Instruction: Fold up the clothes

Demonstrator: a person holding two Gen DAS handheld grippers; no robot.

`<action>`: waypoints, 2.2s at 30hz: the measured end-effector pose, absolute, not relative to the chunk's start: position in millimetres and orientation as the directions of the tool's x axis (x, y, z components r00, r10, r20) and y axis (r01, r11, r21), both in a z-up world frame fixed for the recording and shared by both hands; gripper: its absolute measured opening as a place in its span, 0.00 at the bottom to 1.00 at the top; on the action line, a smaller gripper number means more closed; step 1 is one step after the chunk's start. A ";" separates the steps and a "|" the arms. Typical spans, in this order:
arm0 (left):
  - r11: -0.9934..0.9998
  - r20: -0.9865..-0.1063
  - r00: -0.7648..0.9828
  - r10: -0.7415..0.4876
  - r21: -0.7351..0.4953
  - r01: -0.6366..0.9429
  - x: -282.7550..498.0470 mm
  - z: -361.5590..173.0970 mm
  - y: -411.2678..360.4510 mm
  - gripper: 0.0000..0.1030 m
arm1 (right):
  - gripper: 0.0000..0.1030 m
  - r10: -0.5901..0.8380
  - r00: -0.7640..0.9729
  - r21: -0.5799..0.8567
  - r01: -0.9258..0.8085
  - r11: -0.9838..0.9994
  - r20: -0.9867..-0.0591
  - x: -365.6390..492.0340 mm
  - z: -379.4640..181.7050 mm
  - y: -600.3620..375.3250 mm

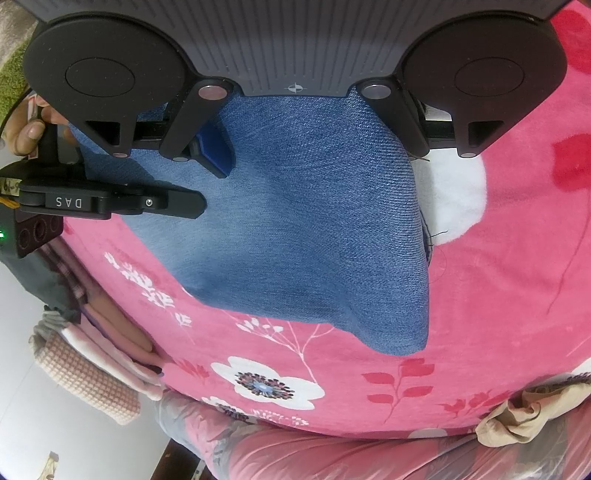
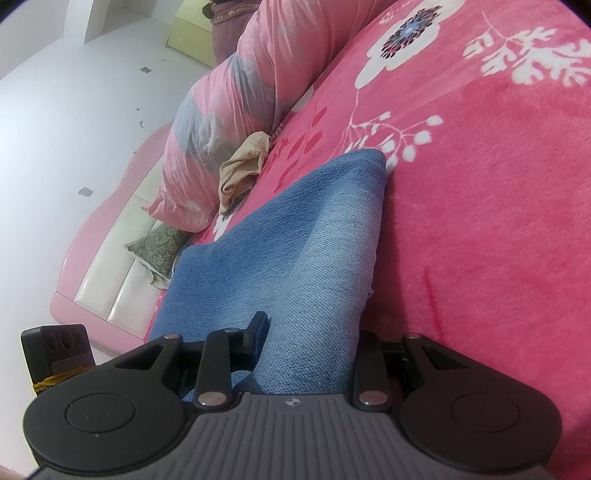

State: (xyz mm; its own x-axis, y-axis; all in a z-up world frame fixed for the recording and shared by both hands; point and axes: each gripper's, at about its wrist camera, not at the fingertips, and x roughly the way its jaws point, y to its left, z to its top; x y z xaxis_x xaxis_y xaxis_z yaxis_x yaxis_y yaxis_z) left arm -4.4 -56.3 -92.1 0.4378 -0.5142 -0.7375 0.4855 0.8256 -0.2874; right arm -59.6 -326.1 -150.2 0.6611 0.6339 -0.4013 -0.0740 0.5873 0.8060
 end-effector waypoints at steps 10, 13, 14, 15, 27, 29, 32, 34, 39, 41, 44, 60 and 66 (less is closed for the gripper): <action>0.788 -0.671 0.444 -0.593 -0.370 0.493 4.9 -79.9 -44.0 0.65 | 0.31 0.573 0.701 0.714 -0.131 0.688 -0.424 -59.2 -112.6 -313.8; 0.757 -0.643 0.425 -0.637 -0.418 0.502 19.5 -74.8 -47.5 0.64 | 0.31 0.553 0.727 0.703 -0.137 0.698 -0.407 -53.6 -98.7 -324.1; 0.748 -0.635 0.421 -0.648 -0.426 0.508 23.7 -73.3 -51.6 0.64 | 0.31 0.547 0.734 0.703 -0.135 0.698 -0.402 -52.0 -95.3 -328.6; 0.741 -0.629 0.417 -0.656 -0.429 0.517 26.7 -72.4 -56.2 0.64 | 0.31 0.540 0.742 0.703 -0.132 0.699 -0.398 -50.6 -92.0 -333.0; 0.693 -0.649 0.320 -0.690 -0.466 0.551 38.3 -100.5 -97.7 0.62 | 0.31 0.502 0.745 0.743 -0.013 0.669 -0.439 -57.1 -122.6 -378.9; 0.694 -0.648 0.327 -0.688 -0.456 0.557 37.1 -100.1 -98.6 0.63 | 0.31 0.508 0.750 0.756 -0.016 0.654 -0.424 -58.1 -128.5 -381.5; 0.704 -0.652 0.340 -0.678 -0.443 0.555 34.2 -102.5 -99.0 0.64 | 0.31 0.509 0.750 0.757 -0.017 0.653 -0.422 -58.8 -137.2 -382.5; 0.711 -0.651 0.353 -0.672 -0.434 0.554 32.0 -102.5 -99.2 0.65 | 0.31 0.517 0.752 0.769 -0.021 0.639 -0.409 -60.3 -141.4 -385.0; 0.719 -0.650 0.377 -0.659 -0.400 0.568 26.7 -94.1 -101.7 0.63 | 0.31 0.513 0.756 0.759 -0.032 0.650 -0.407 -60.1 -134.8 -382.4; 0.723 -0.647 0.387 -0.657 -0.394 0.568 24.5 -89.8 -102.1 0.62 | 0.31 0.508 0.759 0.752 -0.037 0.658 -0.406 -61.3 -130.0 -381.1; 0.720 -0.641 0.389 -0.662 -0.400 0.567 20.3 -84.9 -102.7 0.60 | 0.31 0.495 0.768 0.736 -0.047 0.675 -0.405 -66.9 -121.5 -379.8; 0.640 -0.585 0.353 -0.730 -0.404 0.654 -17.0 -55.1 -150.0 0.60 | 0.31 0.373 0.859 0.714 -0.013 0.700 -0.350 -138.5 -77.8 -418.5; 0.567 -0.558 0.297 -0.775 -0.406 0.717 -30.3 -42.7 -188.6 0.60 | 0.31 0.255 0.912 0.713 0.056 0.699 -0.321 -183.2 -62.4 -441.9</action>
